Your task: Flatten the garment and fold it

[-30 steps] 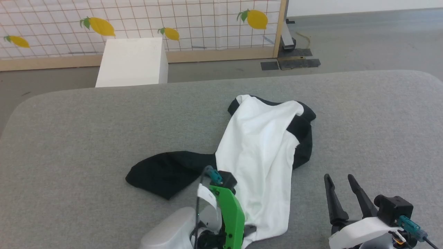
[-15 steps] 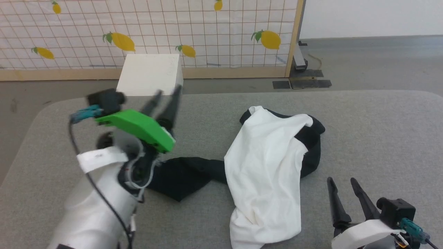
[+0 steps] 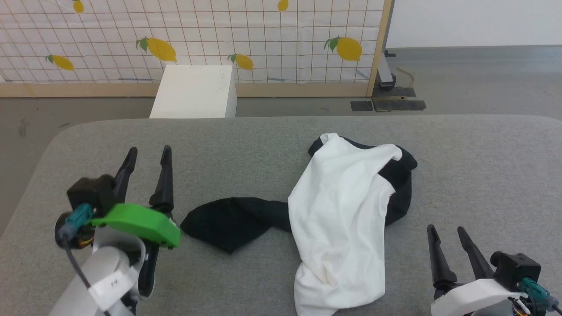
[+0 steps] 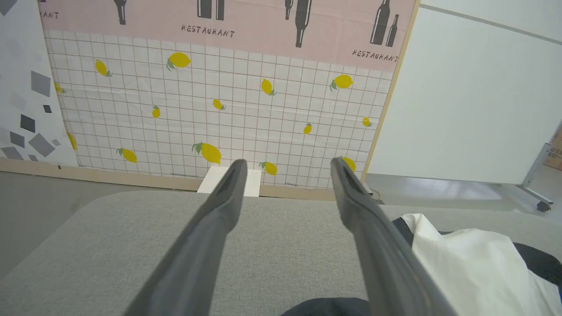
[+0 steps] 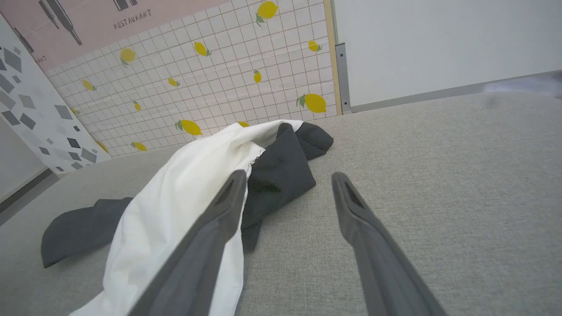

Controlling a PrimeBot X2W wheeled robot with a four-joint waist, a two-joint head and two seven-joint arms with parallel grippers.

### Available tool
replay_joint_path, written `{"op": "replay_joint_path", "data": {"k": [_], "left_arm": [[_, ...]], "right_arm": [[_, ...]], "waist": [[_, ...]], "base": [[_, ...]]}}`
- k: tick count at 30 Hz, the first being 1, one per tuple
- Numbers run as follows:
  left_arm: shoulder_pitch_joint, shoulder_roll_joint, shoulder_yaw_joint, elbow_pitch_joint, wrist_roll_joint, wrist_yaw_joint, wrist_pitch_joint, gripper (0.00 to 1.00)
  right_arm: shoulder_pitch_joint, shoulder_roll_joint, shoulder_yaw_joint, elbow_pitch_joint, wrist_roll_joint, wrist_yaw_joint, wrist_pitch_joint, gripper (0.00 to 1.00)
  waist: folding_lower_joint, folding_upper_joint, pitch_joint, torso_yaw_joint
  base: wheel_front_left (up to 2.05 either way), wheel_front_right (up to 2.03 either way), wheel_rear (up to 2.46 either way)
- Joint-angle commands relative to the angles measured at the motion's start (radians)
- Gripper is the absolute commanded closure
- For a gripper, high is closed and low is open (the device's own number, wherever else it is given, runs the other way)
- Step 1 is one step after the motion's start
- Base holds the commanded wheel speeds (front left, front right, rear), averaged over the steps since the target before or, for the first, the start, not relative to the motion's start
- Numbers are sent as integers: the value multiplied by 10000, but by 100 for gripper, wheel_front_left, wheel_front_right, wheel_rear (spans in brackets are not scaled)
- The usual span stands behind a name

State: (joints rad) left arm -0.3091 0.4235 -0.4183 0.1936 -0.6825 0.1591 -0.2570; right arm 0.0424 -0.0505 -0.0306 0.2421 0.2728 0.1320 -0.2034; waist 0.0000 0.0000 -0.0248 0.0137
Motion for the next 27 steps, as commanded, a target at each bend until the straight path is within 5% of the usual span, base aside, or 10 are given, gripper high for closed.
{"op": "replay_joint_path", "data": {"k": [1,8,17,27], "left_arm": [[466,-72,264,-279,271,-37,-43,0],[2042,-725,1543,-1406,1173,-316,-45,0],[2514,-1540,2036,-1439,1857,-932,-46,0],[2140,-2196,2472,-1472,2465,-1611,-47,0]], "right_arm": [[-46,3,-46,-47,6,-13,72,0],[-970,3,-404,18,131,-13,1129,0],[-3352,-36,-626,532,-921,-13,5031,0],[-5270,-875,-648,1319,-1953,-13,8334,0]], "waist": [[0,0,49,-31],[0,0,349,-50],[0,0,813,380],[0,0,1752,1189]], "base": [[0,0,0],[0,0,0],[0,0,0],[0,0,0]]}}
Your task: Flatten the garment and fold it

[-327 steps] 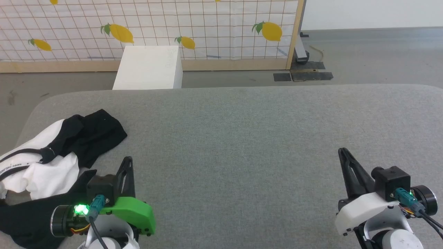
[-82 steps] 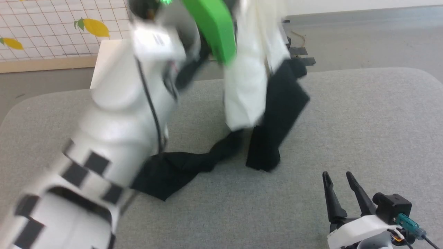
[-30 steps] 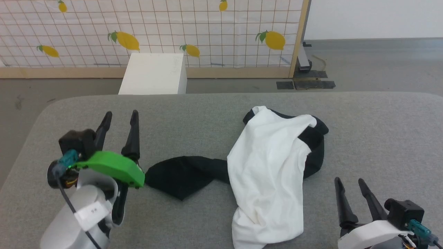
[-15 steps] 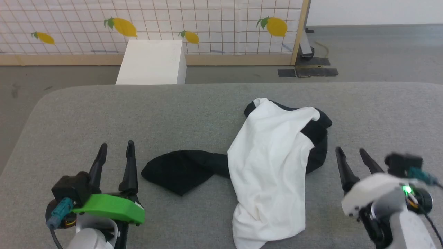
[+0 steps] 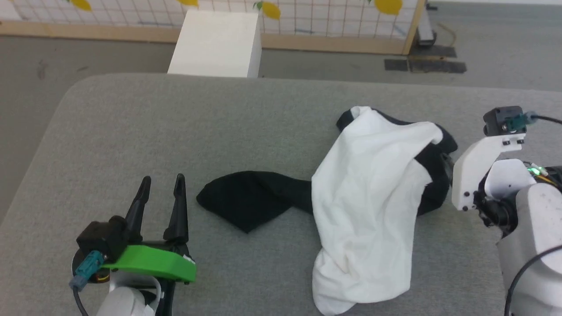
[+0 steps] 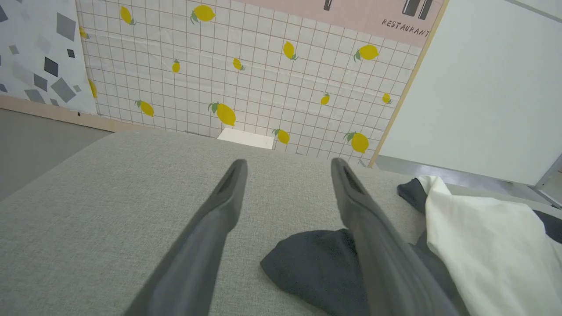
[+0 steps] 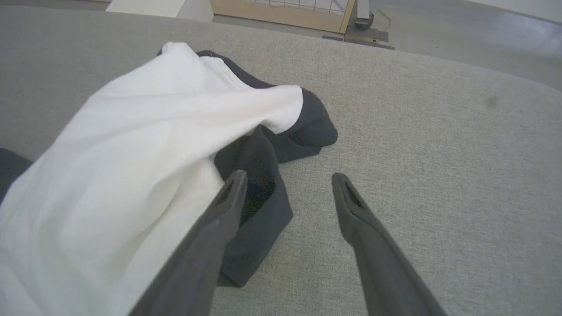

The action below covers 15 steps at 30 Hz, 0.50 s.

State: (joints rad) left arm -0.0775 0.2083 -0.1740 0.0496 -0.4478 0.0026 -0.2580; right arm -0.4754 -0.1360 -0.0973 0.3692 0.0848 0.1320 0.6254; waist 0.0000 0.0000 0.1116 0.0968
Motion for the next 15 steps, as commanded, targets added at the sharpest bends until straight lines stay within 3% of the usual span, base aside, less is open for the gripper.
{"op": "replay_joint_path", "data": {"k": [1,11,12,13,14,15], "left_arm": [[-202,-99,59,-4,158,-107,-37,0],[-500,-599,542,193,618,-663,-37,0],[-515,-634,588,225,659,-707,-37,0],[-527,-661,629,246,697,-738,-37,0],[-533,-699,668,290,727,-774,-37,0],[-542,-731,710,323,773,-805,-37,0]], "right_arm": [[-170,-112,91,98,-174,-13,265,0],[-347,-218,462,452,-422,-13,1404,0],[-344,-187,427,489,-453,-13,1467,11],[-353,-154,361,479,-480,-13,1437,58],[-359,-119,291,483,-517,-13,1413,97],[-358,-94,264,492,-533,-13,1395,100]], "waist": [[0,0,465,420],[0,0,961,688],[0,0,965,678],[0,0,963,665],[0,0,954,646],[0,0,929,616]], "base": [[0,0,0],[0,0,0],[0,0,0],[0,0,0],[0,0,0],[0,0,0]]}}
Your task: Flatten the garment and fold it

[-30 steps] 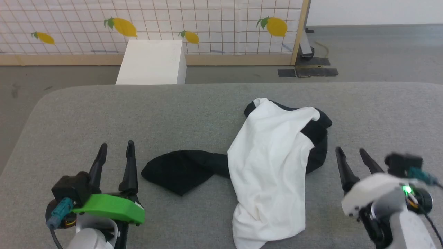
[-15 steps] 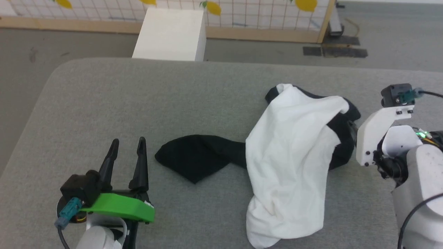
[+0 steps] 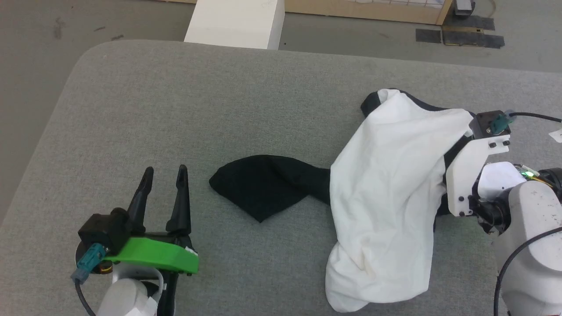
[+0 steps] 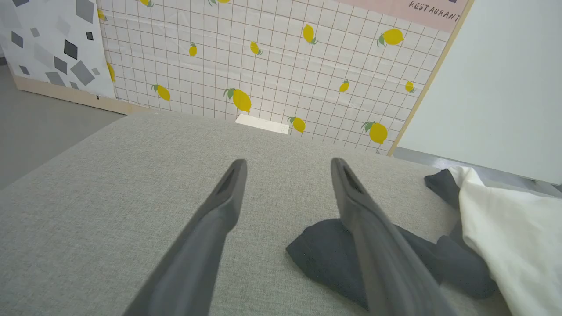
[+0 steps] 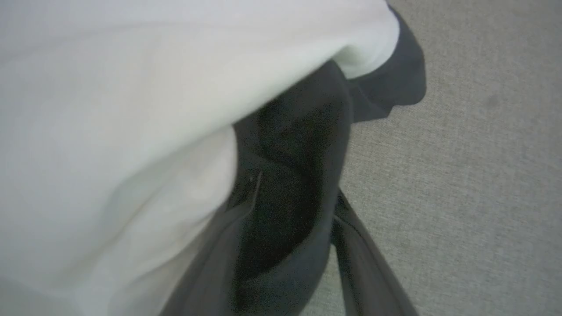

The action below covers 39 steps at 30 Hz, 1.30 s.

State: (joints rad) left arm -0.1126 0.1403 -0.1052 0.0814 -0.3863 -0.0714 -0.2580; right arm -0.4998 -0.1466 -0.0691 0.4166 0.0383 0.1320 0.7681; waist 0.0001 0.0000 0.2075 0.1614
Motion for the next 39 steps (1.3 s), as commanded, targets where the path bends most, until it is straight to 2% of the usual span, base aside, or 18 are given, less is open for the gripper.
{"op": "replay_joint_path", "data": {"k": [1,11,18,23,30,32,33,34,39], "left_arm": [[-189,-83,61,38,200,-93,-37,0],[27,-223,348,186,595,-225,-37,0],[193,-257,444,274,802,-225,-38,0],[230,-284,441,321,817,-240,-38,0],[249,-256,412,490,706,-266,-38,0],[261,-241,409,529,677,-260,-24,0],[279,-230,420,532,666,-249,-24,0],[316,-217,438,536,633,-240,-7,0],[334,-244,403,573,479,-221,140,0]], "right_arm": [[-124,29,-43,-5,-55,-13,-128,100],[17,-196,-720,-1084,517,-13,-1022,100],[1549,-528,-2626,-2515,344,-13,-945,100],[3083,-226,-4195,-2951,-127,-13,-511,100],[4503,374,-5934,-2307,-957,-13,55,100],[4668,479,-6061,-2310,-1284,-13,-69,100],[4577,586,-6093,-2360,-1122,-13,-253,93],[4492,661,-5961,-2414,-934,-13,-541,0],[3880,803,-5645,-3080,187,-13,-2387,0]], "waist": [[-1,0,-68,-60],[-1,0,-669,-531],[-1,0,-1077,-845],[-1,0,-1173,-946],[-1,0,-1218,-1004],[-1,0,-1237,-1011],[-1,0,-1251,-1044],[-1,0,-1268,-1102],[-1,0,-1383,-1282]], "base": [[0,0,0],[0,0,0],[0,0,0],[0,0,0],[0,0,0],[0,0,0],[0,0,0],[0,0,0],[0,0,0]]}}
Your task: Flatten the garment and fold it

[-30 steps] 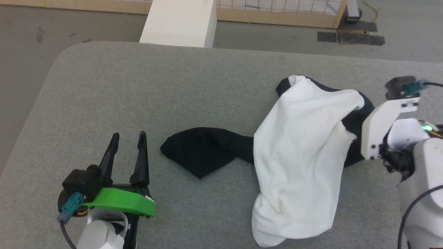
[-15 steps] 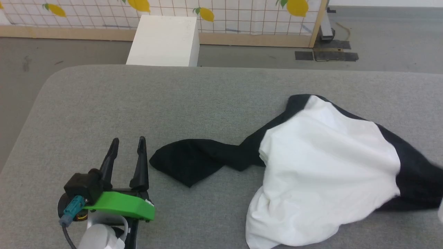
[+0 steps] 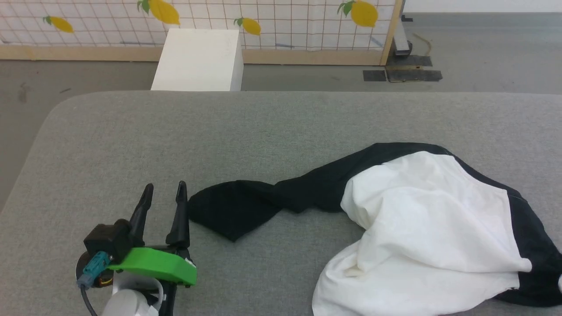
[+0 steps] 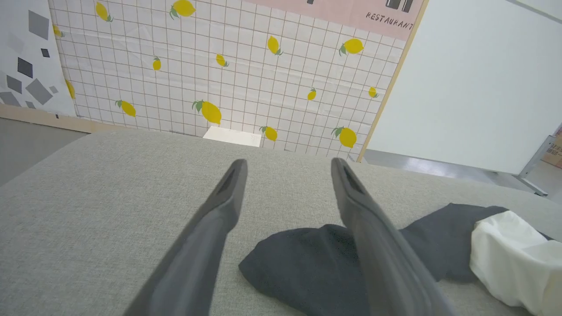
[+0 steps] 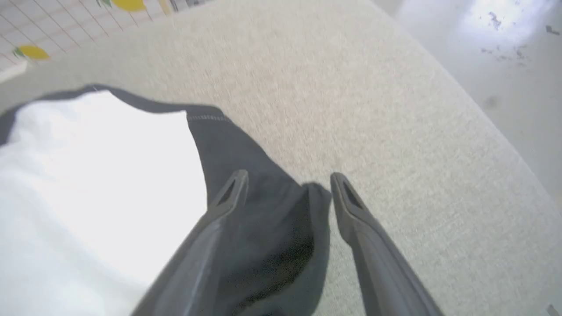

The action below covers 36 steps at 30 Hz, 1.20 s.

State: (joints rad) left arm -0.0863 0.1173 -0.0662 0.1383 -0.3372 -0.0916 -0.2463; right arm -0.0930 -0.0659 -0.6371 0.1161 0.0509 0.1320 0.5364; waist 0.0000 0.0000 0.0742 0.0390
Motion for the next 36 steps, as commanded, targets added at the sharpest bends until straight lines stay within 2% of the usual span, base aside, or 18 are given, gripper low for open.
{"op": "replay_joint_path", "data": {"k": [1,5,9,13,18,22,26,30,36], "left_arm": [[34,-28,-5,15,-53,-17,90,0],[-289,-148,-130,80,-358,-43,465,0],[-1178,-259,-541,450,-592,-77,1453,0],[-2653,-316,-1361,1133,-846,-213,3158,0],[-4630,-320,-2837,2401,-790,-316,6578,0],[-5851,-362,-3682,3278,-763,-344,8897,0],[-6629,-308,-4374,4032,-505,-359,10452,0],[-6965,-191,-5009,4638,-347,-375,11301,0],[-6727,-44,-5799,5199,-447,-387,11404,0]], "right_arm": [[-331,22,102,-260,429,-13,-612,0],[-521,84,513,-1158,1370,-13,-2206,0],[-239,129,888,-1805,1851,-13,-3080,0],[117,149,1252,-2130,2133,-13,-3342,0],[314,153,1635,-2126,2416,-13,-3400,0],[296,154,1852,-2149,2409,-13,-3451,0],[279,155,2010,-2188,2486,-13,-3538,0],[193,155,2083,-2183,2507,-13,-3601,0],[100,156,2056,-2256,2328,-13,-3670,0]], "waist": [[0,0,-87,-98],[0,0,-197,-242],[0,0,-223,-356],[0,0,-111,-495],[0,0,260,-755],[0,0,661,-1002],[0,0,1034,-1244],[0,0,1358,-1403],[0,0,1650,-1432]], "base": [[0,0,0],[0,0,0],[0,0,0],[0,0,0],[0,0,0],[0,0,0],[0,0,0],[0,0,0],[0,0,0]]}}
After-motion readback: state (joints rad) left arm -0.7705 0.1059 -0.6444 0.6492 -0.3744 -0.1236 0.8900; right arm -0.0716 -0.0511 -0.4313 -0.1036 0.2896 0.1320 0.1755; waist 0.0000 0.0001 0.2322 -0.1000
